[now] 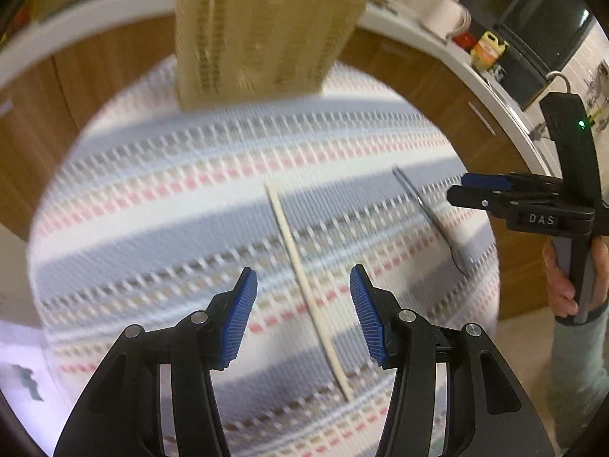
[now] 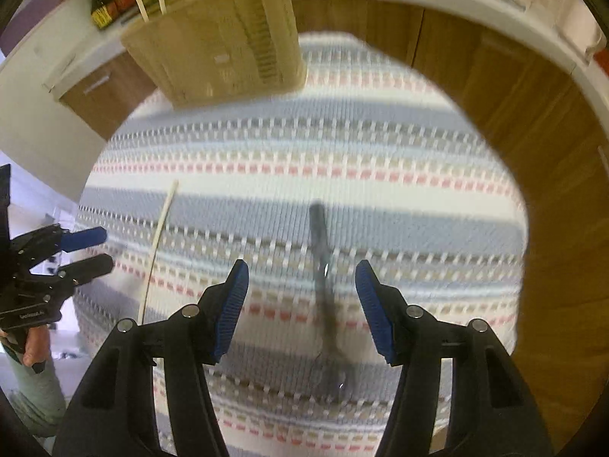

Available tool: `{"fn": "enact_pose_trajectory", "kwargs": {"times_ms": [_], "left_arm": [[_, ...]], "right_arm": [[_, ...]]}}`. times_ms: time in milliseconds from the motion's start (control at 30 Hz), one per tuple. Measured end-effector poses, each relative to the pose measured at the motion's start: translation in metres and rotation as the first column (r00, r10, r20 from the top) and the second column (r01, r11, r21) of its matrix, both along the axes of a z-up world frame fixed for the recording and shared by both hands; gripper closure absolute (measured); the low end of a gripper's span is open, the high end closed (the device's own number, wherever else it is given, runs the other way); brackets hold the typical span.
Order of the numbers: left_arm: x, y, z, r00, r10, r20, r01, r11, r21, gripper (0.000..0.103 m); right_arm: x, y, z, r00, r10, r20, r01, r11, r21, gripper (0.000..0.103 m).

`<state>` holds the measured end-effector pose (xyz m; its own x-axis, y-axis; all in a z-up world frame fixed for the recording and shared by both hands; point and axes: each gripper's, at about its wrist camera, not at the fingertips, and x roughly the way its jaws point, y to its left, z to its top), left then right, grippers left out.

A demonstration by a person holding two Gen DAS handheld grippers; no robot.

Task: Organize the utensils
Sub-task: 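Grasp the last wooden chopstick with the left tool while the right tool grasps a clear spoon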

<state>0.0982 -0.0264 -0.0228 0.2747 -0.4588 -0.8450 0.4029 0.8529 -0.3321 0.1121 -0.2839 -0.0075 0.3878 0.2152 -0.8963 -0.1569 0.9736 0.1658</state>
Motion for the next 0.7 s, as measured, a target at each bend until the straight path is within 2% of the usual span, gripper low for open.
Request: {"fn": "enact_pose_trajectory", "kwargs": {"times_ms": [100, 267, 367, 533, 633, 700], "left_arm": [[0.002, 0.001, -0.019, 0.995, -0.012, -0.095, 0.01, 1.0, -0.021, 0.054], [0.003, 0.001, -0.037, 0.984, -0.03, -0.176, 0.019, 0.998, -0.064, 0.054], [0.009, -0.005, -0.041, 0.979, -0.037, -0.202, 0.023, 0.997, -0.075, 0.055], [0.018, -0.022, -0.041, 0.977, -0.017, -0.213, 0.009, 0.999, -0.039, 0.056], [0.023, -0.033, -0.043, 0.974, -0.023, -0.224, 0.017, 0.999, -0.027, 0.064], [0.026, -0.037, -0.044, 0.973, -0.021, -0.23, 0.018, 1.0, -0.016, 0.066]], "right_arm": [[0.002, -0.004, -0.015, 0.997, -0.013, -0.079, 0.018, 0.998, 0.059, 0.044], [0.002, -0.007, -0.026, 0.994, -0.037, -0.106, 0.042, 0.998, 0.051, 0.044], [0.003, -0.009, -0.028, 0.993, -0.042, -0.109, 0.047, 0.998, 0.047, 0.036], [0.004, -0.012, -0.025, 0.995, -0.032, -0.09, 0.033, 0.999, 0.006, 0.036], [0.004, -0.009, -0.029, 0.995, -0.017, -0.097, 0.015, 1.0, -0.026, 0.043], [0.005, -0.003, -0.034, 0.994, -0.004, -0.114, -0.001, 0.999, -0.047, 0.057]]}}
